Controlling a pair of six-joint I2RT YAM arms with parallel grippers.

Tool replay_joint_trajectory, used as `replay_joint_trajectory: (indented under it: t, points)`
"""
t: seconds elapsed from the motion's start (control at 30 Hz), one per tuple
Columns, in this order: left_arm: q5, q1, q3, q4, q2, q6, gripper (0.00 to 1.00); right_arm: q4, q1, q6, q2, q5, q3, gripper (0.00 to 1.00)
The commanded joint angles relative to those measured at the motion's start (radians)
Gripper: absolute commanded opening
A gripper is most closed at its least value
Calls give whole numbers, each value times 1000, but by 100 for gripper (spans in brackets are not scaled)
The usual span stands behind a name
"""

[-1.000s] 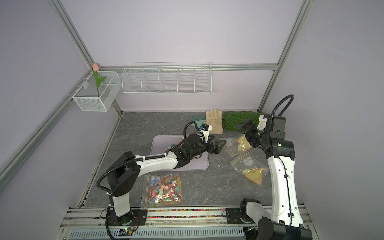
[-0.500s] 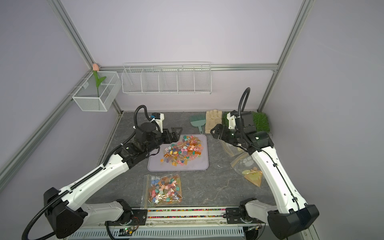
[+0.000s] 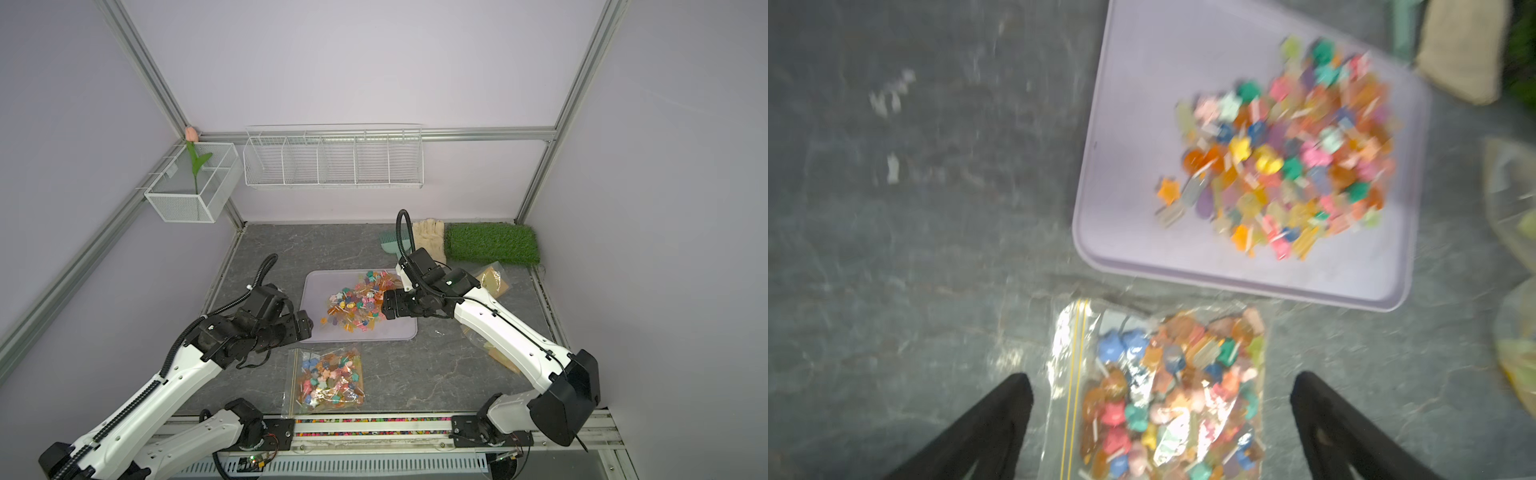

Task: Pour candies out of the ziploc bag
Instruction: Pick up the ziploc bag from the center of the board.

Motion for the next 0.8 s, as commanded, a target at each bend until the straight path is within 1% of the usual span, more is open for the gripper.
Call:
replay_joint_trajectory:
  t: [0.0,0.17,0.3,0.37,0.43,0.53,0.77]
  points:
    - [56,10,-104,-42,-20,-129,99,-8,9,-4,-24,42,-35,89]
    - [91,10,-241,64,-67,-189,97,5,10,-1,-46,61,-57,89]
    - [94,10,-284,106,-67,-220,91,-15,8,-17,-37,80,-39,89]
    - [112,10,-310,125,-67,-236,87,-23,10,-23,-35,86,-28,89]
    - [132,10,-344,154,-71,-270,81,-25,9,-26,-37,97,-21,89]
    - [159,10,-400,218,-89,-292,76,-26,10,-26,-44,108,-18,89]
    - [121,10,-432,213,-102,-277,68,-29,9,-21,-45,115,-16,89]
